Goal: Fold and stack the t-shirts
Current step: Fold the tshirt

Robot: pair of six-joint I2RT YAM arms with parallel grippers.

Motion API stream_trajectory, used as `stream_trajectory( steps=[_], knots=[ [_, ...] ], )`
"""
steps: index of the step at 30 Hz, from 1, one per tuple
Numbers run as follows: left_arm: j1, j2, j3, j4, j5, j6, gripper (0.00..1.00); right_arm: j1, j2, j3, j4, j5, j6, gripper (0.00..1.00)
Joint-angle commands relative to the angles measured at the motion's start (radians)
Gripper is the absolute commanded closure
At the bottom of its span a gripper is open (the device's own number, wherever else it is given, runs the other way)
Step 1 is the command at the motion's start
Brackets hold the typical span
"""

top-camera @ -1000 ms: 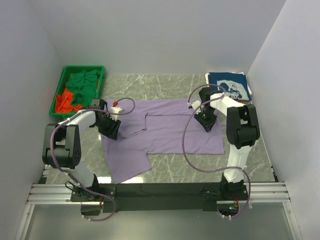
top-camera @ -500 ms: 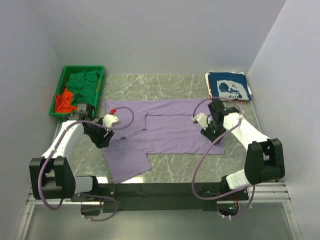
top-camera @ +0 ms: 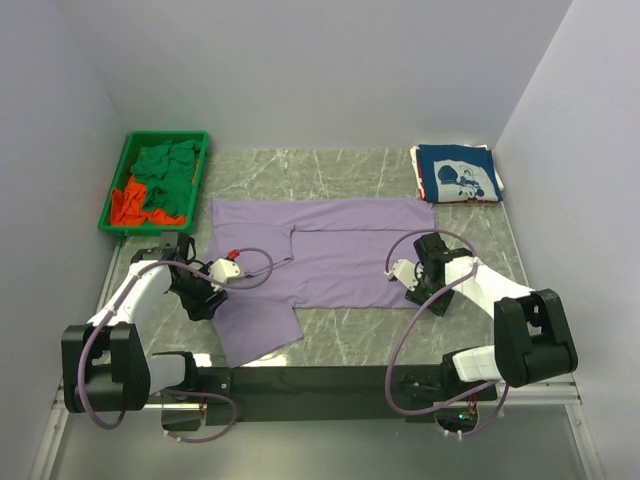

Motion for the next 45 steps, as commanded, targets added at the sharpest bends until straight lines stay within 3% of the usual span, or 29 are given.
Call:
stream_trajectory(
  steps=[1, 6, 10, 20, 28, 31, 32, 34, 35, 37, 43, 45],
  knots=[
    [0.000, -0.005, -0.001, 0.039, 0.008, 0.037, 0.39, 0.005, 0.006, -0.005, 0.075, 0.032, -0.014, 0.57],
    [-0.002, -0.028, 0.025, 0.009, 0.041, 0.074, 0.40, 0.005, -0.109, 0.027, -0.025, -0.028, -0.028, 0.59],
    [-0.002, -0.034, 0.027, 0.001, 0.061, 0.086, 0.40, 0.013, -0.187, 0.040, -0.048, -0.051, -0.042, 0.55],
    [-0.002, 0.007, 0.034, 0.024, 0.072, 0.088, 0.39, 0.025, -0.028, -0.012, 0.064, -0.037, -0.042, 0.54],
    [-0.002, 0.016, 0.010, 0.049, 0.064, 0.100, 0.40, 0.036, -0.066, -0.087, 0.066, -0.016, -0.056, 0.55],
    [-0.002, 0.031, -0.001, 0.058, 0.066, 0.109, 0.41, 0.037, -0.033, -0.092, 0.099, 0.016, -0.040, 0.61],
    [-0.003, 0.050, -0.004, 0.085, 0.060, 0.108, 0.43, 0.037, -0.002, -0.088, 0.113, 0.028, -0.027, 0.80],
    [-0.003, 0.065, -0.003, 0.092, 0.057, 0.105, 0.45, 0.036, 0.006, -0.080, 0.112, 0.027, -0.016, 0.84],
    [-0.003, 0.071, -0.001, 0.104, 0.054, 0.100, 0.47, 0.037, 0.009, -0.075, 0.109, 0.027, -0.013, 0.92],
    [-0.006, 0.088, -0.004, 0.104, 0.048, 0.106, 0.48, 0.037, 0.010, -0.062, 0.104, 0.024, -0.005, 0.99],
    [-0.017, 0.111, -0.075, 0.158, -0.024, 0.145, 0.50, 0.034, 0.017, -0.025, 0.076, 0.006, 0.007, 1.00],
    [-0.018, 0.111, -0.102, 0.179, -0.044, 0.154, 0.55, 0.036, 0.012, -0.022, 0.067, 0.001, 0.006, 1.00]
  ],
)
